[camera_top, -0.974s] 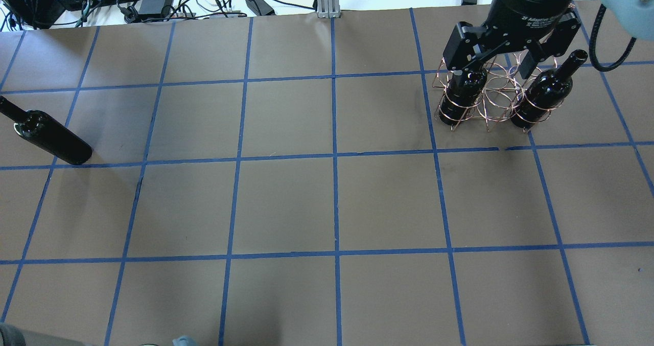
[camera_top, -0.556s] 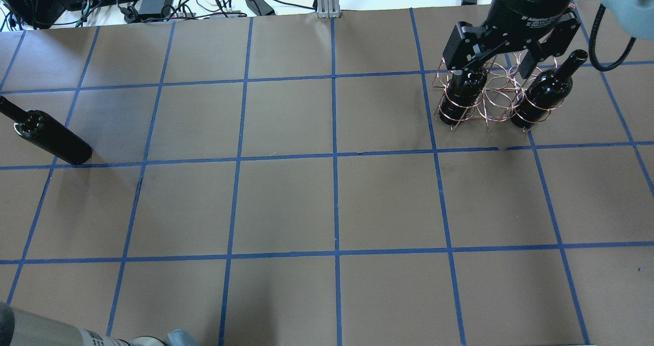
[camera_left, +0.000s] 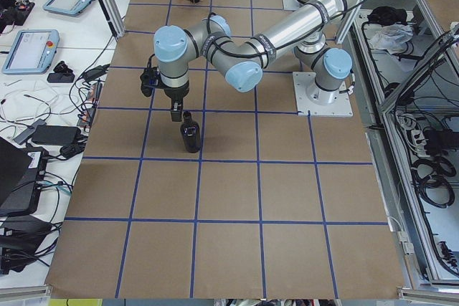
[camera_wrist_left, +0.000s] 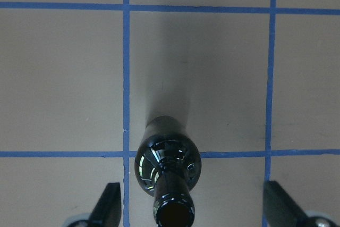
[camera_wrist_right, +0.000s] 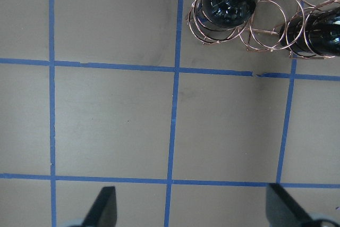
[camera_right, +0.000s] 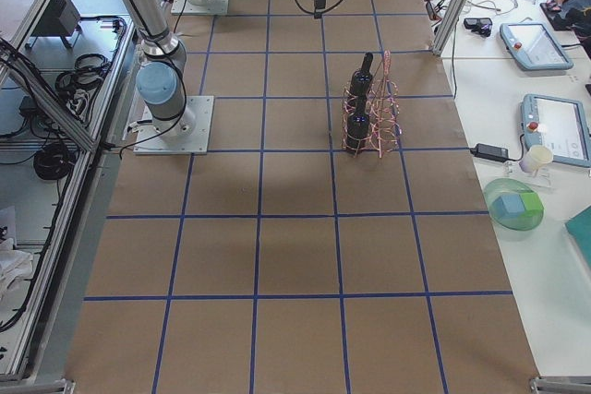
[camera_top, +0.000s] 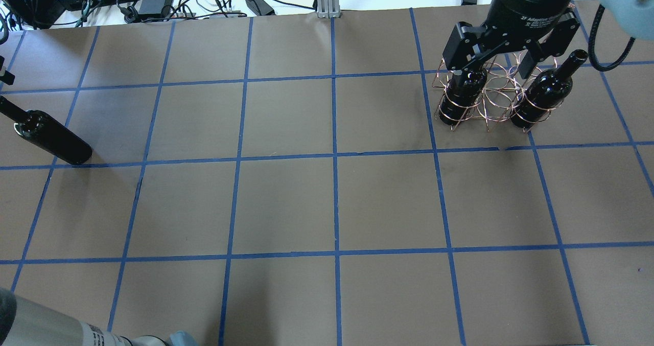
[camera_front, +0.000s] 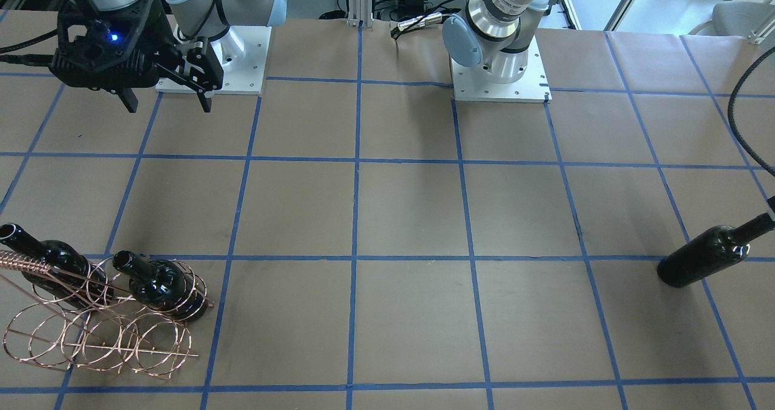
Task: Place wine into wine basket
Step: 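Move the left gripper down over the black wine bottle lying on the table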
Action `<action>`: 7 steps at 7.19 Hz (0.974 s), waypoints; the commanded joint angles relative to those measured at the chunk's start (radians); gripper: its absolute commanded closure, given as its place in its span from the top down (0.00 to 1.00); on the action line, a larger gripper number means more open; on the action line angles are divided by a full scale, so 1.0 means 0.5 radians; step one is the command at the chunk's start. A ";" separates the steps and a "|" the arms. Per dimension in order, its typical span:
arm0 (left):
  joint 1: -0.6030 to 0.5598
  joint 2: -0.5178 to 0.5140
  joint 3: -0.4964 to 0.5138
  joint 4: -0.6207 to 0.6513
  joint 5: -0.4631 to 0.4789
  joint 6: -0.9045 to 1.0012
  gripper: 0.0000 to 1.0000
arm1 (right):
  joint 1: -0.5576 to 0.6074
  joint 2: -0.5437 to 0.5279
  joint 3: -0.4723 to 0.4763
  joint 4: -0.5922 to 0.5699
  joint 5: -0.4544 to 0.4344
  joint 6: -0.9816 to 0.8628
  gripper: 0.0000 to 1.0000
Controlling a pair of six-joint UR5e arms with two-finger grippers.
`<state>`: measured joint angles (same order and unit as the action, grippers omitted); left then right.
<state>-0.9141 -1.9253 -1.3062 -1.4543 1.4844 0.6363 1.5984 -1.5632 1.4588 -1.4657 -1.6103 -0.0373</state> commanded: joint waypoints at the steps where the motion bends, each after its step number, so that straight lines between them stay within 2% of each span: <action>1: -0.013 -0.042 -0.023 0.009 0.016 0.001 0.91 | 0.000 0.003 0.000 -0.005 -0.007 -0.002 1.00; 2: -0.013 -0.052 -0.020 0.009 0.095 0.004 0.90 | 0.000 0.000 0.000 -0.005 0.005 0.004 1.00; 4: -0.010 -0.076 -0.020 0.025 0.114 0.004 0.84 | 0.003 -0.003 0.000 -0.005 0.012 0.010 1.00; 5: -0.010 -0.079 -0.035 0.019 0.114 -0.009 0.75 | 0.000 0.000 0.000 -0.005 0.012 0.013 1.00; 7: -0.010 -0.095 -0.054 0.024 0.200 -0.018 0.75 | 0.003 -0.003 0.000 -0.005 0.015 0.022 1.00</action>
<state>-0.9189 -1.9664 -1.3295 -1.4462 1.5535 0.6308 1.5995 -1.5636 1.4588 -1.4680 -1.6036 -0.0278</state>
